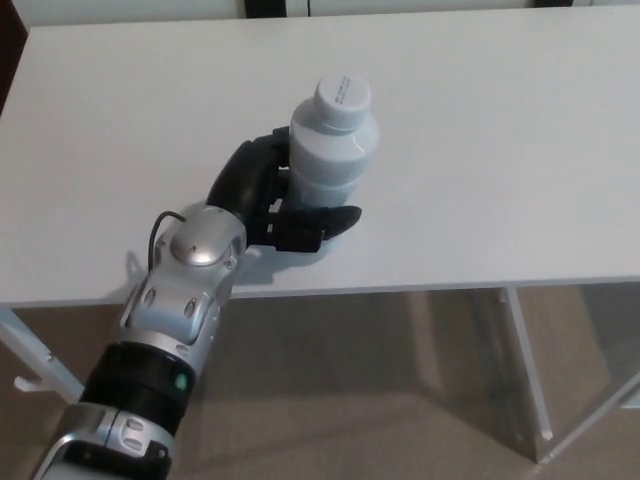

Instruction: The robot picks up a bottle from a person using its left hand and walk towards the table in frontand put the bottle on the table.

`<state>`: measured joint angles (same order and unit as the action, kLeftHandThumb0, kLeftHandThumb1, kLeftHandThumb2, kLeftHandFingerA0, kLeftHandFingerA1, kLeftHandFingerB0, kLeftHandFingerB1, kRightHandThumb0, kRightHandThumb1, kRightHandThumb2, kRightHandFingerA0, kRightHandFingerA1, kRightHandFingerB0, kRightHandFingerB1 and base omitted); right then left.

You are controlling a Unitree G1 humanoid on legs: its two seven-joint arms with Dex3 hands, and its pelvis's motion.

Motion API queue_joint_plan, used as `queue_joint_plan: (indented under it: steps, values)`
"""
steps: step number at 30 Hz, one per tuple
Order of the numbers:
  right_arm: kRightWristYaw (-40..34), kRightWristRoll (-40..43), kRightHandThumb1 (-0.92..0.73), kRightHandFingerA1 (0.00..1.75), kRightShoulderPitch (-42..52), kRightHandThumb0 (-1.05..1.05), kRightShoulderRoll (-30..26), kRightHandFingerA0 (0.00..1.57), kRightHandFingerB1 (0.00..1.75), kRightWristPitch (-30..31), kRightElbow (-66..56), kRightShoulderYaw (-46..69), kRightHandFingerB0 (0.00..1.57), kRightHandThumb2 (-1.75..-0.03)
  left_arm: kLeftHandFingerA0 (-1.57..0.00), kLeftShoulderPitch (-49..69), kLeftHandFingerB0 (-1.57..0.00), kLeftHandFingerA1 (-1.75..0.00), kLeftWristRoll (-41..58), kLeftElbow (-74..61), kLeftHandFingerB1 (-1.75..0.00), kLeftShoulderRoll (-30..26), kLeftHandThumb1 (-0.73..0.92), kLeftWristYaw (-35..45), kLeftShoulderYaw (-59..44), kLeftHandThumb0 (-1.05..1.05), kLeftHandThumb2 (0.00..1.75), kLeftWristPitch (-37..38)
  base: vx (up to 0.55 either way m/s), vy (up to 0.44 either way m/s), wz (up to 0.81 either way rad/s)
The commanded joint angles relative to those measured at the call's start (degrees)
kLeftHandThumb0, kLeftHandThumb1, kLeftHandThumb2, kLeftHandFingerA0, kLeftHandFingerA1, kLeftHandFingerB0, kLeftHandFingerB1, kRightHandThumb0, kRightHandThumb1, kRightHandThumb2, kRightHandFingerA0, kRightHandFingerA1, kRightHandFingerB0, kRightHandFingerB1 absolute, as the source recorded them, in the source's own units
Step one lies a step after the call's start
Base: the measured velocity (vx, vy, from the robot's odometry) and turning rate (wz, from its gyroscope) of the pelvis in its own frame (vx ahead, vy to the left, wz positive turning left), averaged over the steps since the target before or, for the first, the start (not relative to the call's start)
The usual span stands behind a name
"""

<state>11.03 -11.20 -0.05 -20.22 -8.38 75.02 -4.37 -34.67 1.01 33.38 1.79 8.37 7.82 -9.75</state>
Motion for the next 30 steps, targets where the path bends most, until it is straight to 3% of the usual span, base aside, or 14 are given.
queue_joint_plan:
  steps: [1, 2, 3, 4, 5, 6, 7, 12, 18, 19, 27, 28, 29, 30]
  values:
    - [0.23, -0.32, -0.70, 0.49, 0.25, -0.40, 0.09, 0.66, 0.41, 0.31, 0.20, -0.05, 0.54, -0.61, -1.06, 0.67, -0.80, -1.25, -0.40, 0.82, -0.90, -0.69, 0.77, 1.66, -0.57, -0.25, 0.73, 4.71, 0.00, 0.000, 0.00]
    - [0.11, -0.46, -0.70, 0.50, 0.25, -0.41, 0.08, 0.67, 0.41, 0.34, 0.17, -0.19, 0.54, -0.61, -1.12, 0.80, -0.84, -1.09, -0.40, 0.80, -0.70, -0.63, 0.78, 1.65, -0.61, -0.26, 0.68, 4.80, 0.00, 0.000, 0.00]
    - [-0.04, -0.63, -0.70, 0.50, 0.25, -0.41, 0.06, 0.67, 0.41, 0.39, 0.13, -0.36, 0.54, -0.61, -1.12, 0.98, -0.84, -1.09, -0.39, 0.75, -0.70, -0.57, 0.78, 1.62, -0.65, -0.26, 0.68, 4.87, 0.00, 0.000, 0.00]
    - [-0.41, -0.81, -0.71, 0.51, 0.45, -0.42, 0.07, 0.68, 0.41, -0.02, 0.09, -0.53, 0.54, -0.62, -0.71, 1.50, -0.42, -0.43, 0.75, -0.27, -0.34, -0.46, 0.69, 2.96, -0.98, -0.43, 0.61, 2.37, 0.00, 0.000, 0.00]
    - [-0.49, -0.76, -0.70, 0.51, 0.45, -0.41, 0.10, 0.68, 0.41, -0.05, 0.18, -0.51, 0.54, -0.61, -0.32, 1.70, -0.15, -0.47, 0.92, -0.19, -0.39, -0.64, 0.51, 4.11, -0.81, -0.62, 0.79, 2.49, 0.00, 0.000, 0.00]
    - [-0.51, -0.72, -0.70, 0.51, 0.45, -0.41, 0.12, 0.68, 0.41, -0.04, 0.22, -0.52, 0.54, -0.61, -0.32, 1.78, -0.15, -0.47, 0.90, -0.13, -0.39, -0.70, 0.51, 4.58, -0.75, -0.62, 0.79, 2.65, 0.00, 0.000, 0.00]
    - [-0.57, -0.61, -0.69, 0.50, 0.44, -0.41, 0.35, 0.68, 0.41, 0.15, 0.37, -0.45, 0.56, -0.61, 0.00, 2.69, 0.00, 0.00, 1.19, 0.68, -0.07, -1.63, 0.49, 7.72, -0.28, -0.77, 0.81, 5.14, 0.00, 0.000, 0.00]
    - [-0.24, -0.41, -0.69, 0.47, 0.22, -0.42, 0.33, 0.64, 0.41, 0.00, 0.22, -0.28, 0.54, -0.61, 0.00, 3.01, 0.00, 0.00, 1.59, 1.64, 0.00, -2.46, 0.49, 10.39, -0.65, -0.88, 0.88, 5.09, 0.00, 0.000, 0.00]
    - [0.09, -1.13, -0.69, 0.50, -0.34, -0.43, 0.02, 0.67, 0.41, -0.48, 0.03, -1.08, 0.54, -0.61, 0.00, 2.38, 0.00, 0.00, 2.63, 4.36, 0.00, -2.41, 0.46, 12.34, -2.38, -0.86, 0.85, 7.46, 0.00, 0.000, 0.00]
    - [0.55, -0.73, -0.69, 0.51, -0.20, -0.42, -0.01, 0.67, 0.42, -0.66, -0.28, -0.87, 0.54, -0.61, 0.00, 2.22, 0.00, 0.00, 2.67, 4.75, 0.00, -2.52, 0.52, 12.72, -2.62, -0.93, 0.58, 7.60, 0.00, 0.000, 0.00]
    - [0.68, -1.17, -0.69, 0.49, -0.10, -0.43, -0.19, 0.61, 0.41, -1.16, -1.08, -1.67, 0.53, -0.61, 0.00, 1.72, 0.00, 0.00, 1.17, 4.48, 0.00, -5.44, 0.56, 14.97, -1.96, -0.90, 0.58, 7.48, 0.00, 0.000, 0.00]
    - [0.74, -0.90, -0.69, 0.49, -0.27, -0.41, -0.07, 0.61, 0.41, -0.81, -0.92, -1.45, 0.52, -0.61, 0.00, 1.69, 0.00, 0.00, 1.57, 4.45, 0.00, -6.18, 0.48, 15.89, -2.25, -0.88, 0.85, 7.53, 0.00, 0.000, 0.00]
    - [0.74, -0.87, -0.69, 0.49, -0.29, -0.41, -0.06, 0.61, 0.41, -0.78, -0.91, -1.43, 0.52, -0.61, 0.00, 1.68, 0.00, 0.00, 1.65, 4.47, 0.00, -6.28, 0.48, 16.03, -2.25, -0.88, 0.85, 7.56, 0.00, 0.000, 0.00]
    - [0.58, -0.86, -0.69, 0.49, -0.37, -0.41, 0.01, 0.61, 0.41, -0.54, -0.79, -1.39, 0.53, -0.61, 0.00, 1.61, 0.00, 0.00, 0.90, 4.85, 0.00, -7.14, 0.55, 16.26, -1.87, -0.85, 0.57, 8.85, 0.00, 0.000, 0.00]
